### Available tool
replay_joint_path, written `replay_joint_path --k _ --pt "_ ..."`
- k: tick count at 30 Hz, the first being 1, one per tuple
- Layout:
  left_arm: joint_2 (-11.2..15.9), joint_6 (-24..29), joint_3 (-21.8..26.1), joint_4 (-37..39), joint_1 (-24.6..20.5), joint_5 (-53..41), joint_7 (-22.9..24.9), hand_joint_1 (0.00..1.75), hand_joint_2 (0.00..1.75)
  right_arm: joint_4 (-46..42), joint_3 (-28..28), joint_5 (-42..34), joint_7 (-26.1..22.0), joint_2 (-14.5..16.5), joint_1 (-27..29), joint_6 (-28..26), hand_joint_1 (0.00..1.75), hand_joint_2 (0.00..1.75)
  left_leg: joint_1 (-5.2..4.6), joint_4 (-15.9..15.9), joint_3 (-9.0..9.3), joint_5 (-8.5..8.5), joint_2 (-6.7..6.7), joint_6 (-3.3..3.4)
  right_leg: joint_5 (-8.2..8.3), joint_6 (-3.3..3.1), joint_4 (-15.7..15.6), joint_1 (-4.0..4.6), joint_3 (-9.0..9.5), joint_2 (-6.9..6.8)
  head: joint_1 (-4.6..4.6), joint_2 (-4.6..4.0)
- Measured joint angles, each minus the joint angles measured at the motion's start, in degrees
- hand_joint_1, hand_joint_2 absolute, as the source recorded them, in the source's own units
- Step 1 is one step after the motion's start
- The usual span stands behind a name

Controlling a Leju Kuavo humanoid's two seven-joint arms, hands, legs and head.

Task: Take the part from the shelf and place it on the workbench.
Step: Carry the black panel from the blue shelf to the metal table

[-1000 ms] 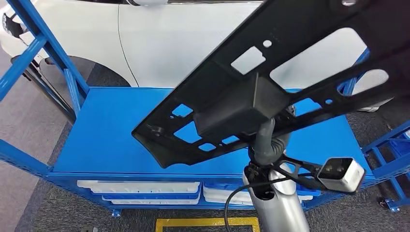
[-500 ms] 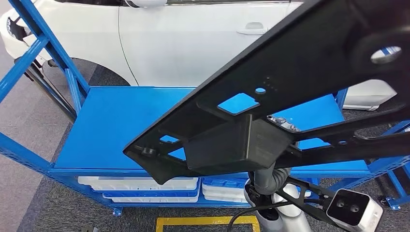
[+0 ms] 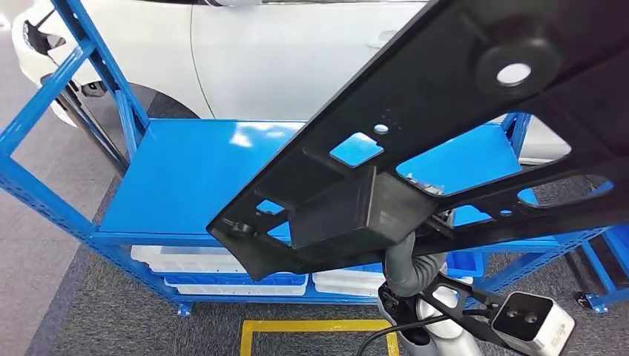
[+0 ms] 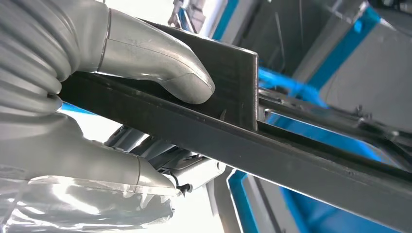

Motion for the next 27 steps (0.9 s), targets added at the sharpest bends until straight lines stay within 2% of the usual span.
replay_joint_path --k 1,2,4,5,6,7,8,9,11,12,13,15,16,17,18,20,21,22,23,24,25,26,27 --pt "0.0 0.1 0.0 0.0 0.1 0.0 0.1 0.0 0.0 0.0 0.1 -0.1 0.0 -0.2 0.1 0.4 1.75 1.75 0.1 -0.1 -0.41 0.61 0.12 0.4 -0.88 0.29 0.6 -0.08 -0.4 0.04 0.0 -0.01" --pt "0.0 0.2 0.0 0.0 0.1 0.0 0.1 0.0 0.0 0.0 0.2 -0.3 0.0 -0.4 0.2 0.9 1.75 1.75 0.22 -0.2 -0.96 1.31 0.27 0.76 -2.87 0.53 2.2 -0.17 -1.11 0.07 0.01 -0.01" --pt "0.1 0.4 0.0 0.0 0.2 0.0 0.3 0.0 0.0 0.1 0.4 -0.7 0.0 -0.7 0.4 1.8 1.75 1.75 0.2 -0.2 -2.4 2.54 0.48 1.22 -8.88 0.9 9.0 -0.38 -3.25 0.06 0.01 -0.01" --pt "0.2 0.5 0.0 0.0 0.3 -0.1 0.4 0.0 0.0 0.1 0.5 -1.0 0.0 -0.8 0.6 2.3 1.75 1.75 0.16 -0.1 -3.2 3.11 0.53 1.25 -11.19 1.04 12.9 -0.43 -4.12 0.06 0.01 -0.01" --pt "0.3 0.6 0.0 0.0 0.4 -0.1 0.6 0.0 0.0 0.1 0.5 -1.2 0.0 -0.9 0.7 2.6 1.75 1.75 0.12 0.0 -4.04 3.65 0.58 1.23 -12.21 1.14 15.8 -0.44 -4.4 0.06 0.01 -0.01" --pt "0.4 0.8 0.0 0.0 0.6 -0.3 0.9 0.0 0.0 0.2 0.6 -1.4 0.0 -1.0 0.9 2.9 1.75 1.75 0.09 0.1 -4.88 4.16 0.61 1.16 -11.94 1.14 16.9 -0.44 -3.67 0.06 0.01 0.0" --pt "0.5 0.9 0.0 0.0 0.7 -0.5 1.1 0.0 0.0 0.2 0.6 -1.5 0.0 -1.1 1.1 3.2 1.75 1.75 0.08 0.3 -5.7 4.63 0.62 1.05 -10.8 1.05 15.7 -0.43 -1.84 0.06 0.01 0.0" --pt "0.6 0.9 0.0 0.0 0.7 -0.6 1.3 0.0 0.0 0.2 0.7 -1.6 0.0 -1.2 1.2 3.5 1.75 1.75 0.07 0.6 -6.43 5.06 0.62 0.92 -9.49 0.84 12.6 -0.42 0.97 0.07 0.01 0.0" --pt "0.7 1.0 0.0 0.0 0.9 -1.0 1.6 0.0 0.0 0.2 0.5 -1.6 0.0 -1.4 1.5 4.4 1.75 1.75 0.01 1.0 -7.45 5.76 0.55 0.51 -9.02 0.23 4.3 -0.21 7.18 0.08 -0.01 0.0" --pt "0.8 0.9 0.0 0.0 0.9 -1.1 1.8 0.0 0.0 0.2 0.4 -1.6 0.0 -1.4 1.6 4.9 1.75 1.75 -0.02 1.1 -7.64 6.13 0.53 0.22 -9.3 -0.07 1.4 -0.01 9.06 0.09 -0.01 -0.01" --pt "0.8 0.7 0.0 0.0 0.9 -1.2 1.9 0.0 0.0 0.1 0.2 -1.5 0.0 -1.5 1.7 5.2 1.75 1.75 0.01 1.0 -7.75 6.55 0.52 -0.12 -9.65 -0.34 -0.2 0.21 9.9 0.1 -0.01 -0.01" --pt "0.8 0.3 0.0 0.0 1.0 -1.2 2.1 0.0 0.0 0.2 -0.2 -1.5 0.0 -1.8 1.8 5.4 1.75 1.75 0.04 0.7 -7.94 7.26 0.5 -0.84 -8.78 -1.01 -0.8 0.29 9.46 0.01 0.0 -0.01" --pt "0.9 0.0 0.0 0.0 1.0 -1.2 2.1 0.0 0.0 0.2 -0.4 -1.6 0.0 -1.9 1.7 5.5 1.75 1.75 0.09 1.1 -8.33 6.66 0.48 -1.1 -8.21 -1.47 -1.0 0.2 9.04 -0.09 0.0 0.0" --pt "0.8 -0.2 0.0 0.0 1.1 -1.2 2.1 0.0 0.0 0.2 -0.5 -1.8 0.0 -2.1 1.7 5.5 1.75 1.75 0.11 2.3 -8.95 5.0 0.45 -1.3 -7.52 -1.94 -1.2 0.07 8.47 -0.19 -0.01 0.0" --pt "0.8 -0.4 0.0 0.0 1.1 -1.2 2.0 0.0 0.0 0.2 -0.7 -2.0 0.0 -2.2 1.6 5.5 1.75 1.75 0.19 4.8 -9.82 2.37 0.45 -1.43 -6.82 -2.3 -1.3 0.01 7.78 -0.28 -0.01 0.0" --pt "0.8 -0.7 0.0 0.0 1.1 -1.2 1.9 0.0 0.0 0.3 -0.9 -2.3 0.0 -2.6 1.6 5.5 1.75 1.75 0.25 12.0 -11.65 -3.09 0.43 -1.7 -5.51 -2.62 -1.3 0.12 6.09 -0.3 -0.02 0.0" --pt "0.8 -0.8 0.0 0.0 1.1 -1.2 1.9 0.0 0.0 0.3 -0.9 -2.4 0.0 -2.9 1.6 5.4 1.75 1.75 0.25 15.1 -12.04 -4.27 0.43 -1.83 -4.85 -2.6 -1.2 0.16 5.19 -0.3 -0.02 0.0" --pt "0.8 -0.8 0.0 0.0 1.1 -1.2 1.8 0.0 0.0 0.4 -1.0 -2.4 0.0 -3.1 1.6 5.4 1.75 1.75 0.25 16.8 -11.73 -4.08 0.43 -1.92 -4.22 -2.53 -1.1 0.17 4.28 -0.3 -0.02 0.0" --pt "0.8 -0.9 0.0 0.0 1.1 -1.2 1.9 0.0 0.0 0.5 -1.0 -2.4 0.0 -3.4 1.6 5.2 1.75 1.75 0.26 16.7 -10.52 -2.71 0.44 -1.95 -3.61 -2.4 -0.9 0.16 3.37 -0.3 -0.02 0.0" --pt "0.8 -0.9 0.0 0.0 1.0 -1.3 2.0 0.0 0.0 0.5 -1.0 -2.4 0.0 -3.6 1.6 4.9 1.75 1.75 0.27 14.5 -8.29 -0.97 0.44 -1.91 -3.03 -2.23 -0.8 0.14 2.49 -0.29 -0.02 0.0" --pt "0.7 -0.8 0.0 0.0 1.0 -1.4 2.2 0.0 0.0 0.5 -1.0 -2.4 0.0 -3.8 1.6 4.6 1.75 1.75 0.27 10.8 -5.27 0.05 0.43 -1.81 -2.5 -2.02 -0.5 0.13 1.75 -0.28 -0.02 0.0" --pt "0.7 -0.8 0.0 0.0 0.9 -1.5 2.5 0.0 0.0 0.5 -1.0 -2.3 0.0 -3.9 1.6 4.2 1.75 1.75 0.19 6.3 -2.0 0.11 0.41 -1.63 -2.04 -1.75 -0.3 0.19 1.15 -0.28 -0.01 0.0" --pt "0.7 -0.8 0.0 0.0 0.8 -1.7 2.9 0.0 0.0 0.5 -1.0 -2.3 0.0 -4.1 1.6 3.8 1.75 1.75 0.08 2.7 0.41 -0.39 0.36 -1.38 -1.57 -1.42 -0.1 0.26 0.79 -0.31 -0.01 0.0"
